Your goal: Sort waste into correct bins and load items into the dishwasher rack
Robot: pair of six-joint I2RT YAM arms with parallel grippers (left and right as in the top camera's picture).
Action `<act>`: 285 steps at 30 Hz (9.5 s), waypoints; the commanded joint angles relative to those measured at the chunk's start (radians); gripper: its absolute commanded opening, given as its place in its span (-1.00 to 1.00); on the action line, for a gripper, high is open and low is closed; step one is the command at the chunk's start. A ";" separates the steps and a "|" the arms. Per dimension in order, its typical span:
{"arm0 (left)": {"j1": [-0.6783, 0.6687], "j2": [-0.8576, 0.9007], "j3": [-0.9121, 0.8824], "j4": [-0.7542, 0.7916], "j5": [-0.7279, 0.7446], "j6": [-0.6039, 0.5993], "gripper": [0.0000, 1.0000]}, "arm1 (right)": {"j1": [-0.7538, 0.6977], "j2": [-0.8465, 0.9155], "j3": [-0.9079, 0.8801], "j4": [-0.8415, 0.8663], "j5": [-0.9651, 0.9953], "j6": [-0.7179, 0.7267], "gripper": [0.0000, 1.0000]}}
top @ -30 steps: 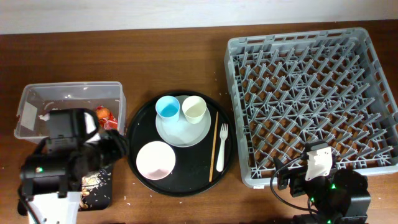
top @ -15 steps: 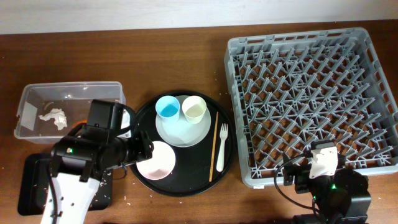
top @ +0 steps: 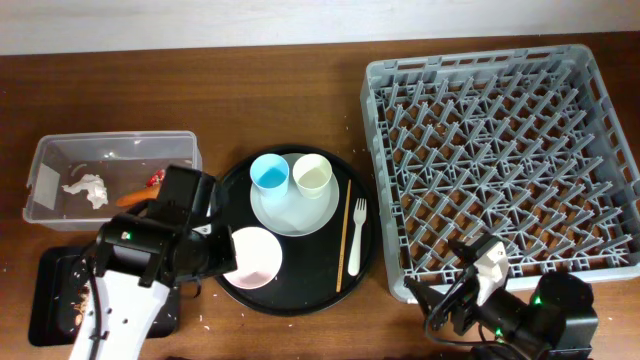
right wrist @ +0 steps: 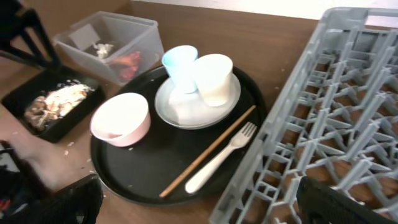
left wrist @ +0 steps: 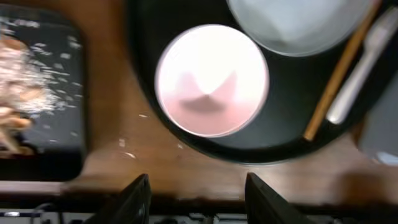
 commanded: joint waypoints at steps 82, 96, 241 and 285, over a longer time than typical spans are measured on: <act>0.255 0.301 0.386 0.405 0.489 0.263 -1.00 | -0.006 0.347 0.223 0.029 0.011 0.218 0.94; 0.175 0.274 0.386 0.406 1.479 0.496 -0.99 | -0.005 0.831 0.400 0.331 -0.891 0.190 0.94; 0.264 0.275 0.386 0.287 0.668 0.522 0.98 | 0.092 1.556 0.978 -0.157 0.740 0.101 0.52; 0.066 0.304 0.385 0.349 0.272 0.258 0.99 | 0.091 1.263 1.213 -0.445 0.429 0.041 0.97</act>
